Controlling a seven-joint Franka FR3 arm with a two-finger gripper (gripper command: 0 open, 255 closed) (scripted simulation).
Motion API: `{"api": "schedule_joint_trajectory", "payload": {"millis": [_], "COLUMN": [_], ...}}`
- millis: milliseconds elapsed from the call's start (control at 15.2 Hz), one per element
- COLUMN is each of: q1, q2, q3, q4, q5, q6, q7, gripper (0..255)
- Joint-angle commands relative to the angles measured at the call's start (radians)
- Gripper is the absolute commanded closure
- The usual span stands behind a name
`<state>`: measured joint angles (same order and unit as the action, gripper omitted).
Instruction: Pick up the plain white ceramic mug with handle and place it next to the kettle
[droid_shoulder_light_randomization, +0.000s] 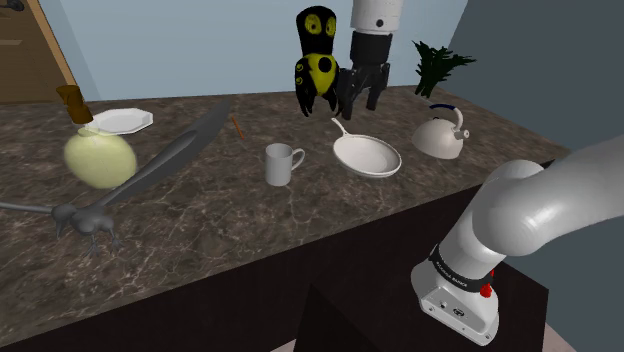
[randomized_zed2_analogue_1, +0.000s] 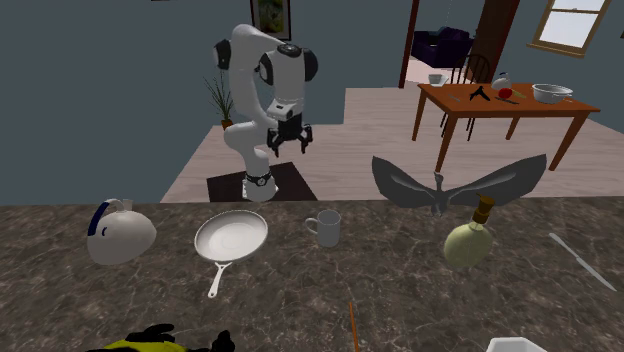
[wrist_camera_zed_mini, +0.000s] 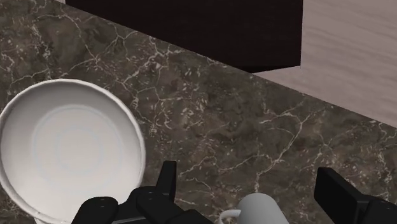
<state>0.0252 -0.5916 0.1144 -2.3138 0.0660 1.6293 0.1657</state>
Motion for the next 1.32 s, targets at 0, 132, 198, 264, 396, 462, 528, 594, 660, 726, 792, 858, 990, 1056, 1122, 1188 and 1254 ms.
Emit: {"api": "schedule_joint_trajectory", "payload": {"millis": [0, 132, 198, 264, 396, 462, 528, 594, 660, 726, 792, 858, 990, 1056, 1122, 1188, 1254], "q1": [0.002, 0.004, 0.004, 0.005, 0.006, 0.007, 0.008, 0.009, 0.011, 0.013, 0.015, 0.018, 0.025, 0.029, 0.034, 0.039, 0.040], "q2": [0.077, 0.148, 0.184, 0.221, 0.296, 0.334, 0.373, 0.412, 0.451, 0.490, 0.530, 0.570, 0.651, 0.691, 0.732, 0.772, 0.775], "q3": [0.022, 0.041, 0.050, 0.058, 0.075, 0.082, 0.090, 0.096, 0.103, 0.109, 0.114, 0.118, 0.125, 0.128, 0.130, 0.131, 0.130], "q4": [0.020, 0.040, 0.052, 0.066, 0.096, 0.113, 0.132, 0.152, 0.173, 0.195, 0.219, 0.244, 0.297, 0.326, 0.357, 0.388, 0.377], "q5": [0.008, 0.011, 0.012, 0.012, 0.009, 0.006, 0.003, -0.001, -0.006, -0.012, -0.018, -0.025, -0.040, -0.048, -0.056, -0.064, -0.065], "q6": [0.051, 0.095, 0.115, 0.135, 0.173, 0.190, 0.206, 0.222, 0.236, 0.249, 0.261, 0.272, 0.290, 0.297, 0.303, 0.307, 0.321], "q7": [0.027, 0.050, 0.062, 0.074, 0.098, 0.110, 0.123, 0.136, 0.148, 0.161, 0.174, 0.187, 0.213, 0.225, 0.237, 0.249, 0.249], "gripper": [0, 0, 0, 0, 0, 0, 0, 0, 0, 0, 0, 0, 0, 0, 0, 0, 0]}}
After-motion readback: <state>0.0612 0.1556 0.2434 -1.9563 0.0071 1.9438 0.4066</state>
